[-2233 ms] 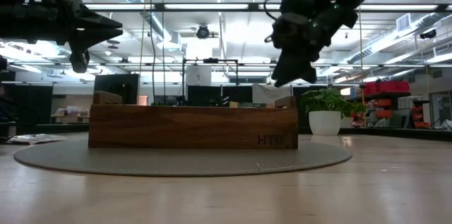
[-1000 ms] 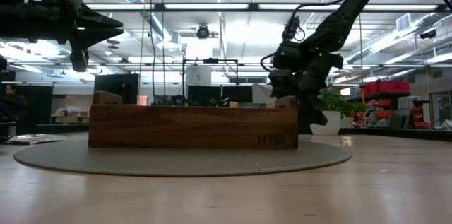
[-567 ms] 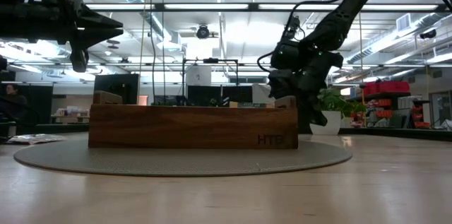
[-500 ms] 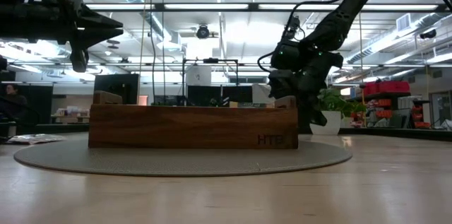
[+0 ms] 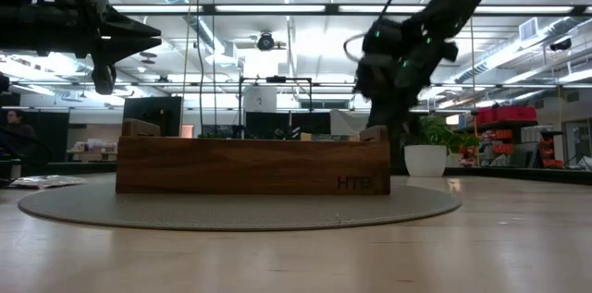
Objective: Pick & Place Tea
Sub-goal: Put the orange tea bag into the right section of the wooden organizer
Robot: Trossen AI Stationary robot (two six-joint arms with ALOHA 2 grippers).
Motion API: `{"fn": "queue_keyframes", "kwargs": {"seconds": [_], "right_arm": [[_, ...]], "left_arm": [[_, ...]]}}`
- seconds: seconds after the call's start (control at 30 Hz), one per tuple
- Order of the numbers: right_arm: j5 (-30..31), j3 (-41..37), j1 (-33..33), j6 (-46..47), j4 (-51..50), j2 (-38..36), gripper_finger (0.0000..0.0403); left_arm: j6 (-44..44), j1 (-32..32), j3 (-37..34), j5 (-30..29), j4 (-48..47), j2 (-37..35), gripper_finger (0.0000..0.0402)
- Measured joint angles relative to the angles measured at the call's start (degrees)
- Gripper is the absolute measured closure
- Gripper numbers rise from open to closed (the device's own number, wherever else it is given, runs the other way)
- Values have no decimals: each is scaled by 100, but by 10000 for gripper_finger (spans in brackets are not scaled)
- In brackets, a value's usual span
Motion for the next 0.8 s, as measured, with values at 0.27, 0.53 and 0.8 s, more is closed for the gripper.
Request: {"fn": "queue_keyframes", "kwargs": {"seconds": [0.27,0.53,0.8], "right_arm": [[996,0,656,-436,-452,-1161,402],[1704,23,1673,-993,-352,-1804,403],[2682,343,2666,-1527,-325,-1793,403]], "left_arm": [[4,0,0,0,-2,2,342],[7,0,0,0,-2,2,342],[9,-2,0,0,-4,0,342]]}}
